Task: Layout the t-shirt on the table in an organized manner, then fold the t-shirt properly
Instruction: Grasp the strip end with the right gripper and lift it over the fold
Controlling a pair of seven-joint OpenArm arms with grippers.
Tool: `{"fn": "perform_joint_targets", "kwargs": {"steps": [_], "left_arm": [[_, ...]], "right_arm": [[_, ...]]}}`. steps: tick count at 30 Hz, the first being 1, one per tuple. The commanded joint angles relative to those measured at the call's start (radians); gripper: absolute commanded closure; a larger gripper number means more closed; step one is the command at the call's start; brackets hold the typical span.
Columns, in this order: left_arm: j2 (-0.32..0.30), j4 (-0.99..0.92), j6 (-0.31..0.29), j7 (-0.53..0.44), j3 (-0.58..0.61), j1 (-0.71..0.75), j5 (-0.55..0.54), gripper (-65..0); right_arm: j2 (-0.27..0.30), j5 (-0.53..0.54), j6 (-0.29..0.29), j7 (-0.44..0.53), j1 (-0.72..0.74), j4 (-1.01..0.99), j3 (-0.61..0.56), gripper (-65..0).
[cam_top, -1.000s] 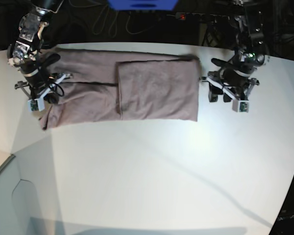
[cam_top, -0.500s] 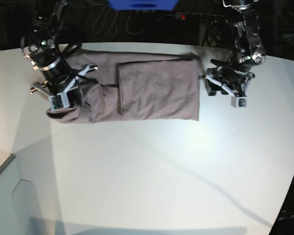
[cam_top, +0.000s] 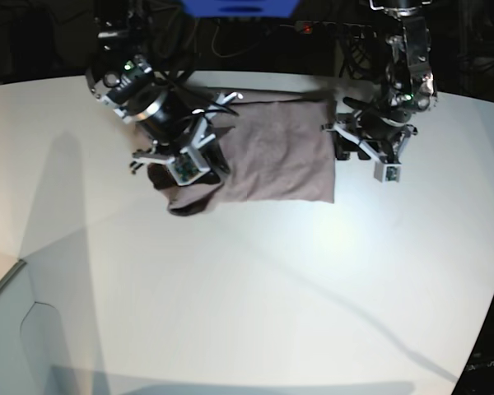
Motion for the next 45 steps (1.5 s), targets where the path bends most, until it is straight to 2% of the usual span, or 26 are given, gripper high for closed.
{"fn": "perform_joint_targets", "kwargs": {"steps": [1, 3, 9, 17, 24, 31, 33, 41, 45], "left_arm": [[-0.002, 0.011, -0.003, -0.002, 0.009, -0.001, -0.007, -26.6], [0.0, 0.011, -0.003, -0.002, 0.01, -0.001, -0.007, -26.6], [0.001, 0.011, -0.003, -0.002, 0.01, 0.0, -0.007, -26.6], [-0.003, 0.011, -0.003, -0.002, 0.01, 0.002, -0.005, -26.6], [-0.002, 0.012, -0.003, -0.002, 0.01, 0.002, -0.005, -26.6], [-0.009, 0.081, -0.003, -0.002, 0.001, 0.043, -0.005, -26.7], [-0.029, 0.101, -0.003, -0.002, 0.001, 0.056, -0.005, -26.8], [-0.04, 0.046, -0.003, -0.002, 0.006, 0.033, -0.005, -26.8], [-0.042, 0.049, -0.003, -0.002, 0.004, 0.034, -0.005, -26.8]], "right_arm": [[-0.007, 0.019, 0.014, 0.034, 0.009, 0.0, -0.029, 0.0], [-0.006, 0.019, 0.014, 0.034, 0.036, -0.032, -0.081, 0.0], [-0.006, 0.019, -0.041, 0.034, 0.112, -0.155, -0.196, 0.0], [-0.019, 0.019, -0.056, 0.034, 0.216, -0.318, -0.285, 0.0], [-0.024, 0.019, -0.056, 0.034, 0.274, -0.416, -0.308, 0.0], [-0.024, 0.02, -0.056, 0.036, 0.29, -0.43, -0.31, 0.0], [-0.024, 0.02, -0.056, 0.036, 0.291, -0.43, -0.31, 0.0], [-0.024, 0.02, -0.051, 0.04, 0.299, -0.422, -0.31, 0.0], [-0.024, 0.022, -0.051, 0.04, 0.317, -0.424, -0.365, 0.0]]}}
